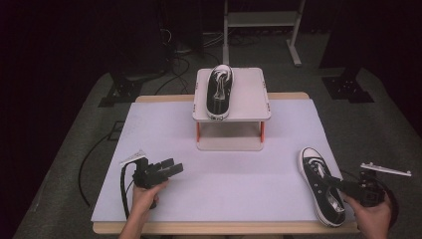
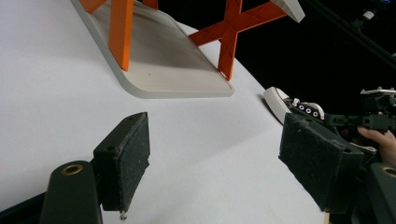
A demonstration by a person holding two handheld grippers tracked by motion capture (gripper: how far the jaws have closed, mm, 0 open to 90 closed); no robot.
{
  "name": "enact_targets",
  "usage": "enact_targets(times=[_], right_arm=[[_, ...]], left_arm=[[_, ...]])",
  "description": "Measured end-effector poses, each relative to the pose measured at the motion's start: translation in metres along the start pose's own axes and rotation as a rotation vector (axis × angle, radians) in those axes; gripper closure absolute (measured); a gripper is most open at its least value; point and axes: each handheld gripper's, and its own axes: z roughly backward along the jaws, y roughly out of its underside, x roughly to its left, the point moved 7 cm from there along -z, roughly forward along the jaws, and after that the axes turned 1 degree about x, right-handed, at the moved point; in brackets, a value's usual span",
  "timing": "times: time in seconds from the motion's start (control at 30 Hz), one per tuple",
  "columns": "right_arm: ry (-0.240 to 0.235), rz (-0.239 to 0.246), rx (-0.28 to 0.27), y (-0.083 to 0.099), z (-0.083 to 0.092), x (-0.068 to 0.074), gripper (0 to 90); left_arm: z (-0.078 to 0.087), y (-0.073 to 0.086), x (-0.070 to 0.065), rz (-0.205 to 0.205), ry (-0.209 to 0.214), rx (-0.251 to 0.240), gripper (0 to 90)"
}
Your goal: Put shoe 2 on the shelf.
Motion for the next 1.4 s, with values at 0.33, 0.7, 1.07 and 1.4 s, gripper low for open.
enact_targets(times=[0.33, 0.7, 1.07, 1.4], right_arm=[[-0.11, -0.068, -0.007, -0.008, 0.0, 0.008, 83.4], [-0.196, -0.003, 0.043, -0.024, -0.015, 0.049, 84.0], [-0.255, 0.047, 0.069, -0.034, -0.019, 0.082, 84.0], [-0.345, 0.097, 0.082, -0.049, -0.014, 0.12, 84.0]], left_arm=[[0.002, -0.002, 0.0, 0.003, 0.002, -0.008, 24.0], [0.006, -0.004, 0.001, 0.006, 0.004, -0.023, 24.0], [0.008, -0.004, 0.001, 0.008, 0.004, -0.025, 24.0], [0.01, -0.005, 0.002, 0.007, 0.004, -0.028, 24.0]])
